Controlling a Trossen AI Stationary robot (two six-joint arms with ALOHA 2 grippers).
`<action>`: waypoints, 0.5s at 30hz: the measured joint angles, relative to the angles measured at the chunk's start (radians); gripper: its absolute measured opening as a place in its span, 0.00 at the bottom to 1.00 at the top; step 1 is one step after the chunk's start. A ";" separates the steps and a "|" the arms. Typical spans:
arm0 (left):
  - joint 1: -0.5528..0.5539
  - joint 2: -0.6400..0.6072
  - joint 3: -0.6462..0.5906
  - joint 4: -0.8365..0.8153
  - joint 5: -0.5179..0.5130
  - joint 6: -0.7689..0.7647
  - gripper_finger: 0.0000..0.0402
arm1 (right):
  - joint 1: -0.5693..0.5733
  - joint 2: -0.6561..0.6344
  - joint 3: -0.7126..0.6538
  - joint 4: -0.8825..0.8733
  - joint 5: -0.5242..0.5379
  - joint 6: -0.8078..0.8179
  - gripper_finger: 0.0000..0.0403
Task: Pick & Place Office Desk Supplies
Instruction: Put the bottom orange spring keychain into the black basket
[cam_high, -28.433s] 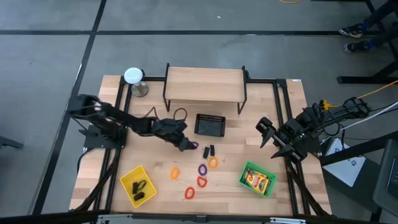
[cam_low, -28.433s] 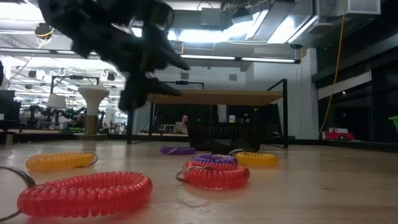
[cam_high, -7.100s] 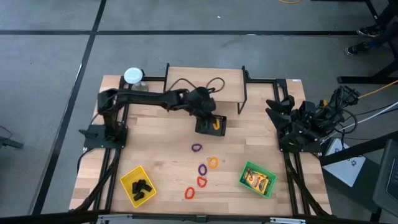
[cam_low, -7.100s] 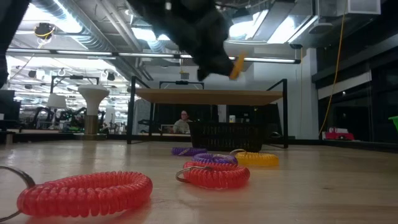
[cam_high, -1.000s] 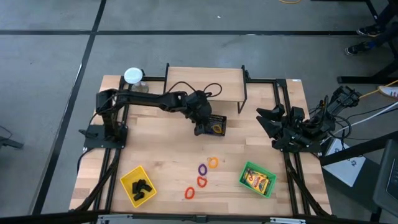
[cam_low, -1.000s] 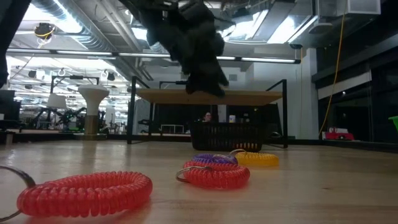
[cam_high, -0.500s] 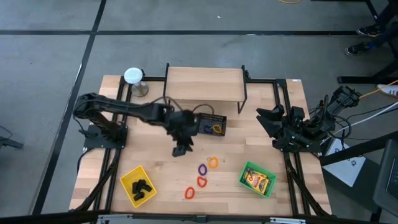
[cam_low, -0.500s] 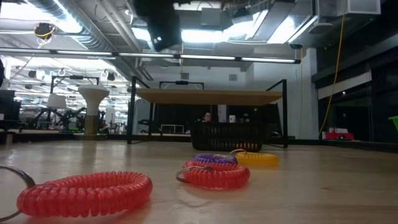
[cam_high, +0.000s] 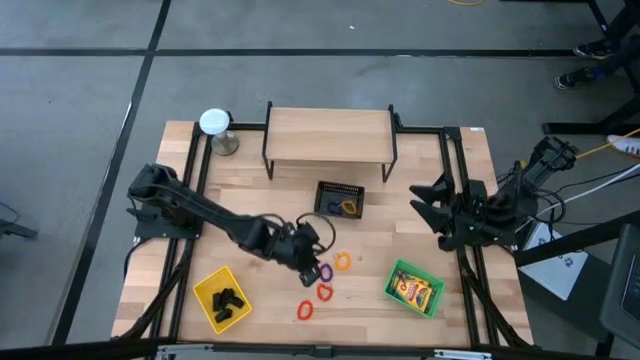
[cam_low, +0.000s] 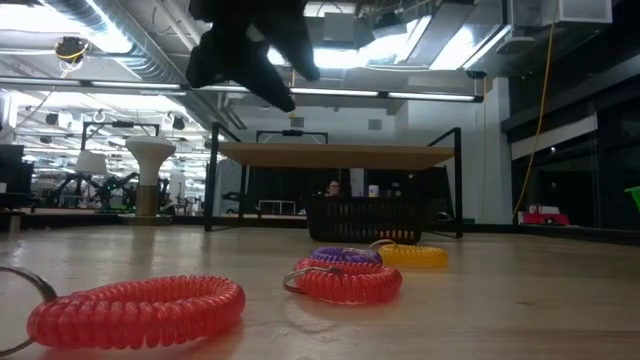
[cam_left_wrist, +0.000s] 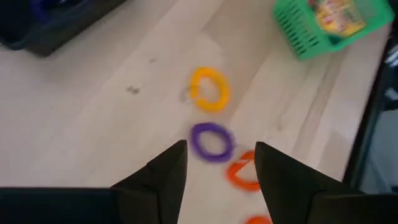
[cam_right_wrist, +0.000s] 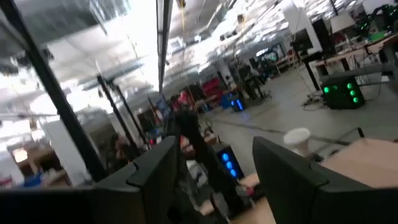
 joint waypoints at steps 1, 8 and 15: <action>-0.012 0.007 0.000 0.025 -0.018 -0.007 0.46 | 0.014 -0.001 0.000 -0.020 0.008 0.002 0.53; -0.076 0.044 0.000 0.090 -0.121 -0.064 0.46 | 0.050 0.002 0.000 -0.025 -0.076 0.236 0.53; -0.116 0.060 0.001 0.125 -0.181 -0.073 0.46 | 0.045 0.017 0.000 0.012 -0.452 0.181 0.53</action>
